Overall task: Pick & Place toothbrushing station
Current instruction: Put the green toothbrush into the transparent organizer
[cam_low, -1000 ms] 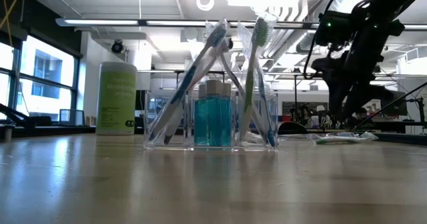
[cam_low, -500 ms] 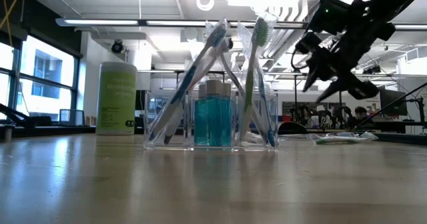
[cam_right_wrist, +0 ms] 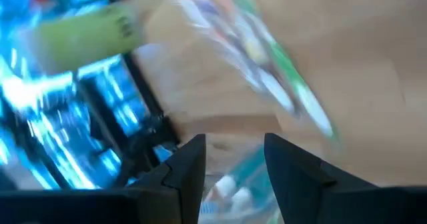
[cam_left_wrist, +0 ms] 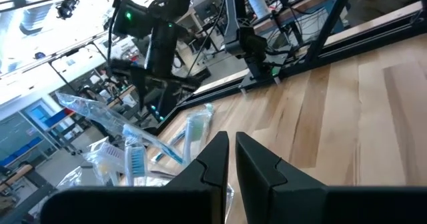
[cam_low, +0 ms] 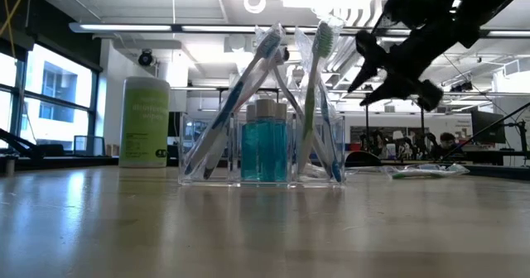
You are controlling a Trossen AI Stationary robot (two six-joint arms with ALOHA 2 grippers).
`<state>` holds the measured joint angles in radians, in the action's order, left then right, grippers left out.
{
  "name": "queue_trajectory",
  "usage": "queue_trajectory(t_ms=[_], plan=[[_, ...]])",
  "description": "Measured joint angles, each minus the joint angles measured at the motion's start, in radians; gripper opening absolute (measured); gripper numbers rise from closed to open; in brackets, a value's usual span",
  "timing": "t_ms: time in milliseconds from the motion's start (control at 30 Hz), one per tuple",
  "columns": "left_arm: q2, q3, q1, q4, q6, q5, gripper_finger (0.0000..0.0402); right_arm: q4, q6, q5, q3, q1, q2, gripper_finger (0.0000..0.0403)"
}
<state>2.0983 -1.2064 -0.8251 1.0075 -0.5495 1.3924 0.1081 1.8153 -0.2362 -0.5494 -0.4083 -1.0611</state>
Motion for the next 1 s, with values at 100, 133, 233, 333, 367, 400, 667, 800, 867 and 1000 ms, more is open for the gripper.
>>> queue_trajectory(t_ms=[100, 133, 233, 333, 367, 400, 667, 800, 867, 1000], plan=[[0.0, 0.0, -0.006, -0.006, 0.0, 0.023, 0.0023, 0.137, 0.353, 0.003, 0.0, 0.049, 0.0, 0.0145], [0.0, 0.0, -0.008, -0.006, 0.0, 0.036, 0.0023, 0.186, 0.472, 0.017, 0.0, 0.07, 0.0, 0.0145], [0.0, 0.0, -0.021, -0.016, 0.0, 0.07, 0.0023, 0.293, 0.742, 0.088, 0.001, 0.131, 0.0, 0.0145], [0.0, 0.0, -0.031, -0.033, 0.0, 0.088, 0.0023, 0.309, 0.754, 0.184, 0.001, 0.125, -0.009, 0.0145], [0.0, 0.0, -0.033, -0.039, 0.002, 0.088, 0.0023, 0.329, 0.754, 0.235, 0.001, 0.119, -0.009, 0.0145], [0.0, 0.0, -0.034, -0.042, 0.005, 0.088, 0.0023, 0.352, 0.754, 0.285, 0.001, 0.114, -0.008, 0.0145], [0.0, 0.0, -0.027, -0.042, 0.005, 0.079, 0.0023, 0.576, 0.788, 0.213, 0.001, 0.038, -0.041, 0.0145], [0.0, 0.0, -0.02, -0.042, 0.006, 0.065, 0.0023, 0.663, 0.803, 0.2, 0.001, 0.021, -0.078, 0.0145], [0.0, 0.0, -0.02, -0.043, 0.007, 0.062, 0.0023, 0.66, 0.775, 0.255, 0.001, 0.014, -0.094, 0.0145], [0.0, 0.0, -0.02, -0.043, 0.009, 0.06, 0.0023, 0.612, 0.709, 0.347, 0.001, 0.013, -0.108, 0.0145]])
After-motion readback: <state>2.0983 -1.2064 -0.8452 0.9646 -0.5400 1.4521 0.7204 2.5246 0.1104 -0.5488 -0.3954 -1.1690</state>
